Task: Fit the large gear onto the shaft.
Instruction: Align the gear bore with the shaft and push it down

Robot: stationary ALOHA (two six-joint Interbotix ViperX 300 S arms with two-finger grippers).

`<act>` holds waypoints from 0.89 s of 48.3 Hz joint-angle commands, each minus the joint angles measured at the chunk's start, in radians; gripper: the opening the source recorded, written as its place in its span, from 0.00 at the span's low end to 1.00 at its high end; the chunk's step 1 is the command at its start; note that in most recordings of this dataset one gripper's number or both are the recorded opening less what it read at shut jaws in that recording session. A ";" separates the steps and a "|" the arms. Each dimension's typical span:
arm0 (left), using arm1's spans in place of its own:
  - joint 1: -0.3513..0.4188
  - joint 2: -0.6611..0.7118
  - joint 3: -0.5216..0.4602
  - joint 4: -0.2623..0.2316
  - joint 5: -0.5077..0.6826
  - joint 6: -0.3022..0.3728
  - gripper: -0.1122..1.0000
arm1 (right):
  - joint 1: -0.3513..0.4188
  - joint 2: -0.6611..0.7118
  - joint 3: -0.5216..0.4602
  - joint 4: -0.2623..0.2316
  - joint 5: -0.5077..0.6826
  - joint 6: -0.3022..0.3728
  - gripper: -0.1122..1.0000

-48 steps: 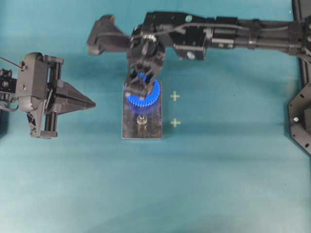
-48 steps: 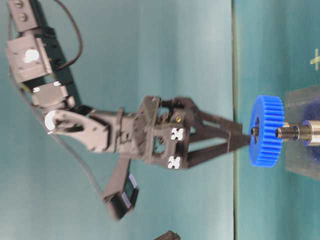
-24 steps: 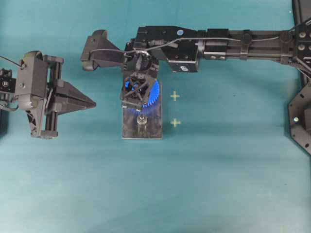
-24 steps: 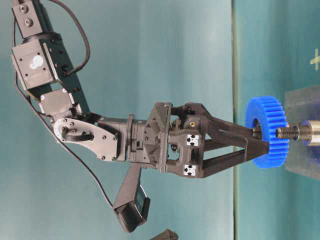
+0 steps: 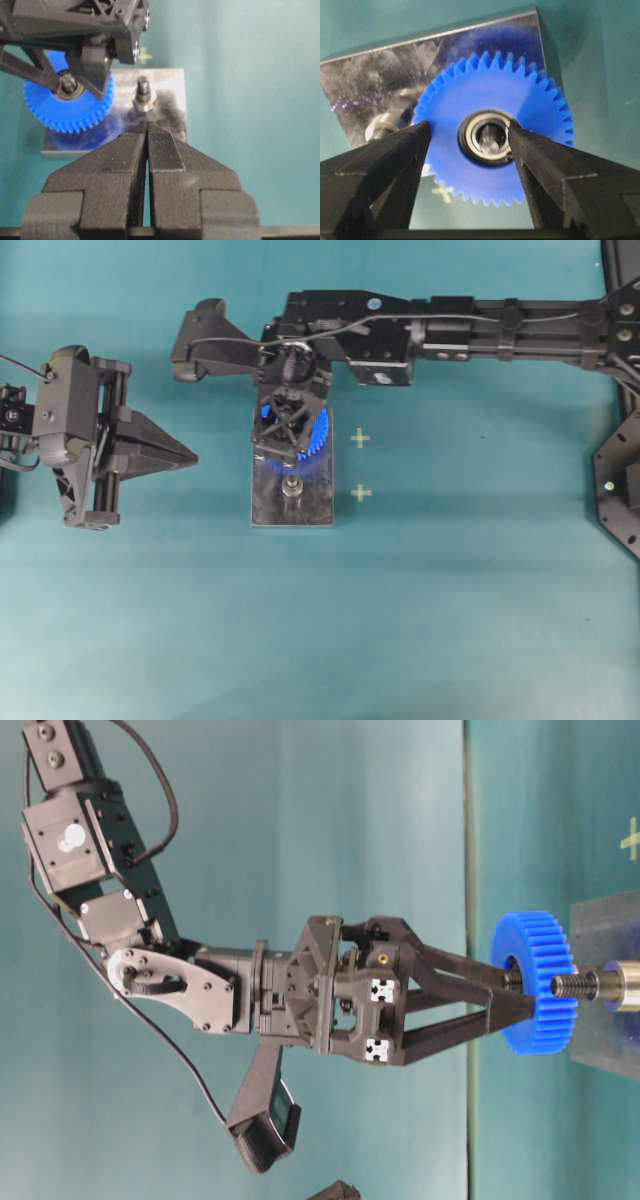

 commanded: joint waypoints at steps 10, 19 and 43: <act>-0.002 0.006 -0.017 0.002 -0.011 -0.002 0.10 | -0.025 -0.064 0.009 -0.006 0.009 -0.002 0.78; -0.002 0.006 -0.011 0.002 -0.025 -0.002 0.10 | -0.029 -0.054 0.035 -0.006 0.003 -0.008 0.78; -0.002 0.006 -0.009 0.003 -0.026 -0.002 0.10 | -0.012 -0.051 -0.005 0.002 -0.008 -0.003 0.78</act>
